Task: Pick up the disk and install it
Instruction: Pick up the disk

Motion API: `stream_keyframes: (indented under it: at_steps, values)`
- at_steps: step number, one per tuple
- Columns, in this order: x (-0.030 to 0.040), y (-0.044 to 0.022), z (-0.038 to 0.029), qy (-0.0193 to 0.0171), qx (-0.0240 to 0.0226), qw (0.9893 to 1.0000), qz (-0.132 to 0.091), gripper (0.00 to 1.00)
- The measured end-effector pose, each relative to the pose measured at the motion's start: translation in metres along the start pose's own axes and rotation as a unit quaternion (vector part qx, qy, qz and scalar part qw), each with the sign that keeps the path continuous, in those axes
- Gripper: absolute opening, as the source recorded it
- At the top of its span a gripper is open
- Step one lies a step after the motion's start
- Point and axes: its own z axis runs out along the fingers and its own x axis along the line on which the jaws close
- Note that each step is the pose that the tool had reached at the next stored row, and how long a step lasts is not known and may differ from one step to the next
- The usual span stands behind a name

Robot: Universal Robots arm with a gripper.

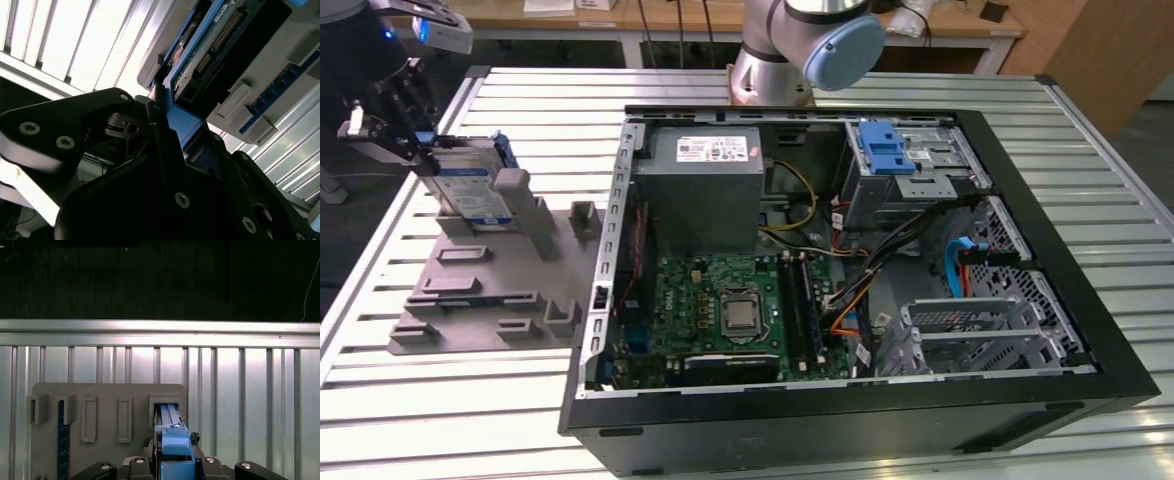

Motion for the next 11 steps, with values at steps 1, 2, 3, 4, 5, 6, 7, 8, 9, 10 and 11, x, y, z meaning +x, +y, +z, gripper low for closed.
stream_keyframes:
  at_steps: [1,2,3,4,5,6,7,8,9,10,11]
  values:
    - [0.0000,0.0000,0.0000,0.0000,0.0000,1.0000,0.000,0.36]
    - [0.0000,0.0000,0.0000,0.0000,0.0000,1.0000,0.000,0.36]
    - [0.0000,0.0000,0.0000,0.0000,0.0001,1.0000,0.000,0.36]
    - [0.0000,0.0000,0.0000,0.0000,0.0000,1.0000,0.000,0.36]
    - [0.0000,0.0000,0.0000,0.0001,0.0000,1.0000,0.000,0.36]
    - [0.0000,0.0000,0.0000,0.0000,0.0001,1.0000,0.000,0.36]
    - [0.0000,0.0000,0.0000,0.0000,0.0001,1.0000,0.000,0.36]
    - [0.0000,-0.0001,0.0001,0.0000,0.0002,1.0000,0.000,0.38]
    - [0.0000,0.0000,0.0001,0.0000,0.0001,1.0000,0.000,0.38]
    - [0.0000,0.0000,0.0001,0.0000,0.0001,1.0000,0.000,0.38]
    - [0.0000,0.0000,0.0001,0.0001,0.0001,1.0000,0.000,0.44]
